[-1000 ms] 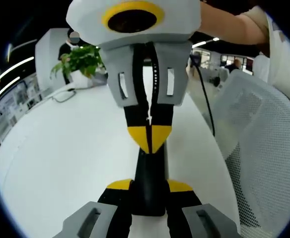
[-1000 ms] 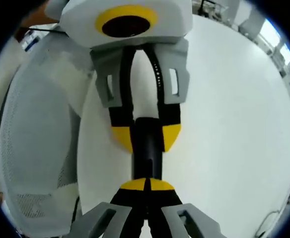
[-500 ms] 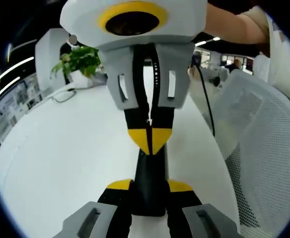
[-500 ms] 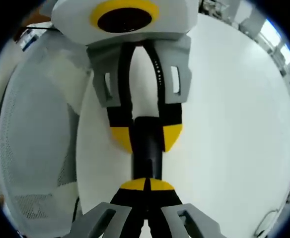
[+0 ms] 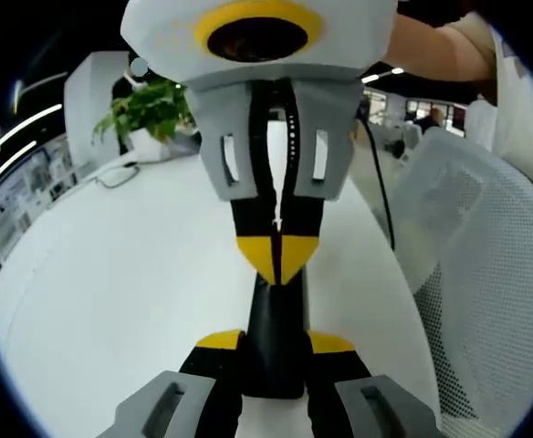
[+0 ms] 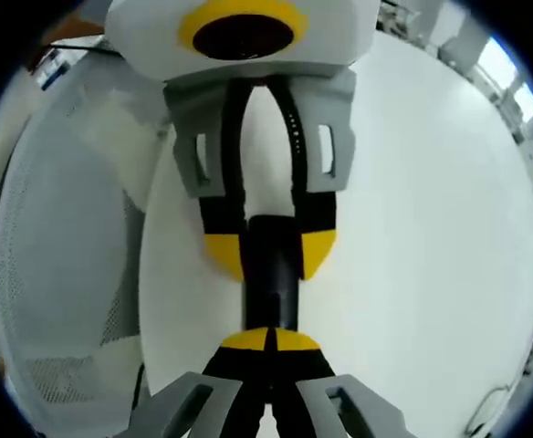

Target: Press the specified remote control buttons in sequence, fully releasing each button before pressing the next.

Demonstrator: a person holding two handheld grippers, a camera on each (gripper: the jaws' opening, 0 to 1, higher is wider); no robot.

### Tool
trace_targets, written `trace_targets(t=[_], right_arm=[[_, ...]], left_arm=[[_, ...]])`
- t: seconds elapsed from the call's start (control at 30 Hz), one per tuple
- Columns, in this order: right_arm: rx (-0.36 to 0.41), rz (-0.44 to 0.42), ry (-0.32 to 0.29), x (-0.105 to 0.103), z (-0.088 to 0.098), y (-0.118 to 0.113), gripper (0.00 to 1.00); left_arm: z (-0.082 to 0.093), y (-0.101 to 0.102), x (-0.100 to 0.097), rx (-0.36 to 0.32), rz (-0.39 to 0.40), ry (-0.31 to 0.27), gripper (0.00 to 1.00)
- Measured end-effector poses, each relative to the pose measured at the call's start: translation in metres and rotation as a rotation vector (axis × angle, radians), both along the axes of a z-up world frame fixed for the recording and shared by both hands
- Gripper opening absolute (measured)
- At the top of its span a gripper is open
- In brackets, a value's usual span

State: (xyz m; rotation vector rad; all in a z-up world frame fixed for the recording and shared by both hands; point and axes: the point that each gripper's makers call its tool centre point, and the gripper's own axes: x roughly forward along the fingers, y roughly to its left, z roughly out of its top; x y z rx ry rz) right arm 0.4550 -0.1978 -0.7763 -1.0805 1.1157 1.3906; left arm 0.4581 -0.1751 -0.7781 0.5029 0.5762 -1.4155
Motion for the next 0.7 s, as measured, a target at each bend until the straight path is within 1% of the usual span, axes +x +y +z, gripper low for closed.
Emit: trace_targets(t=[0.23,0.5,0.7], right_arm=[[-0.006,0.027,-0.015,-0.004,0.004,-0.001,0.0],[0.003,0.032,-0.055,0.001,0.016,-0.005,0.0],[0.01,0.034,-0.058,-0.003,0.022,-0.004,0.0]], left_arm=[[0.0,0.0,0.0,0.0,0.001,0.0,0.24],[0.0,0.0,0.001,-0.001,-0.002,0.0,0.24],[0.0,0.0,0.001,0.001,-0.002,0.0,0.24]])
